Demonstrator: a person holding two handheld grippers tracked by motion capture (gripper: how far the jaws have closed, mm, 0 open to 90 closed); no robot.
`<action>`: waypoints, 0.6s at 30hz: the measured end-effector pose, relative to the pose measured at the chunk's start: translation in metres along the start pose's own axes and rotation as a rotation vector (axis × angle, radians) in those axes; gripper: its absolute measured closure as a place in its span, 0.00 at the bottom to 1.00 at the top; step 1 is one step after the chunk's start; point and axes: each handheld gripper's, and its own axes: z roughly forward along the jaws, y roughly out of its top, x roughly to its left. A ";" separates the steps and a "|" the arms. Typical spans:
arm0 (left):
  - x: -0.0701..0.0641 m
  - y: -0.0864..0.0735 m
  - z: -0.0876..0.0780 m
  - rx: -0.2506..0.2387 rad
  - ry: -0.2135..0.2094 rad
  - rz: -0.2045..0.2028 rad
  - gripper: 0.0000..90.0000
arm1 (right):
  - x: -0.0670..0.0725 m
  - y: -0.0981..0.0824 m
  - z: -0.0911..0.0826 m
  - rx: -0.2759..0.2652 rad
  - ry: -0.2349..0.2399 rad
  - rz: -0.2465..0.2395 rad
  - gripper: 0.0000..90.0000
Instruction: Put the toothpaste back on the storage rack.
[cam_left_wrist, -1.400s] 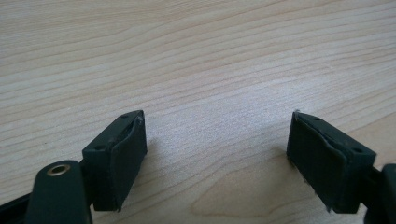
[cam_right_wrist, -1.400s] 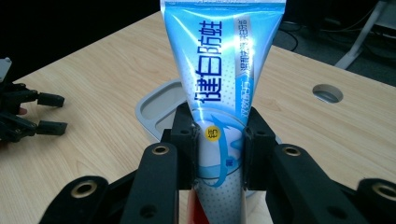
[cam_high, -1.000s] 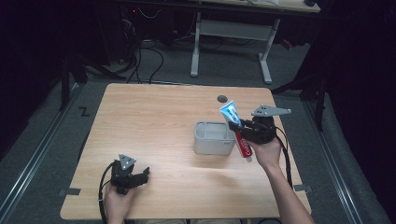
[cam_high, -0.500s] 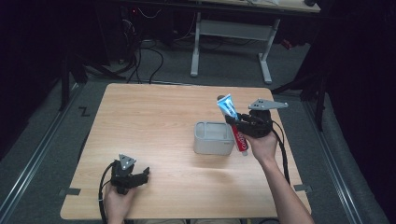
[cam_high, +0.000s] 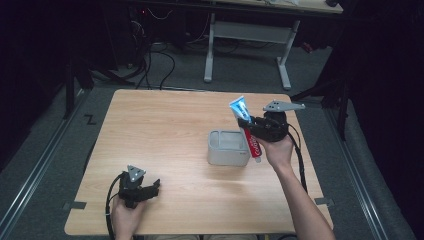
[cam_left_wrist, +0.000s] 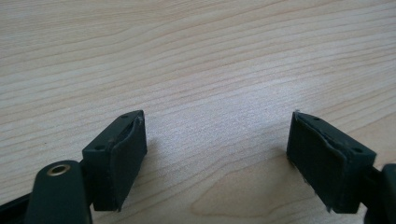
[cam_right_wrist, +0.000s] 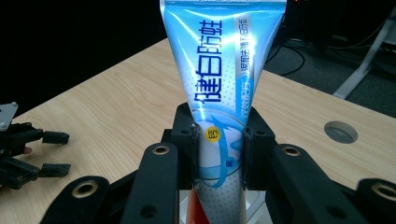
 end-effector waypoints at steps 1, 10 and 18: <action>0.000 0.000 0.000 0.000 0.000 0.000 0.23 | 0.000 0.001 0.000 -0.001 0.001 -0.005 0.80; 0.000 0.000 0.000 0.001 0.000 0.001 0.23 | 0.000 0.009 0.008 -0.017 0.006 -0.001 0.80; 0.000 0.000 0.000 0.000 0.000 0.001 0.23 | -0.001 0.014 0.015 -0.029 -0.001 0.003 0.80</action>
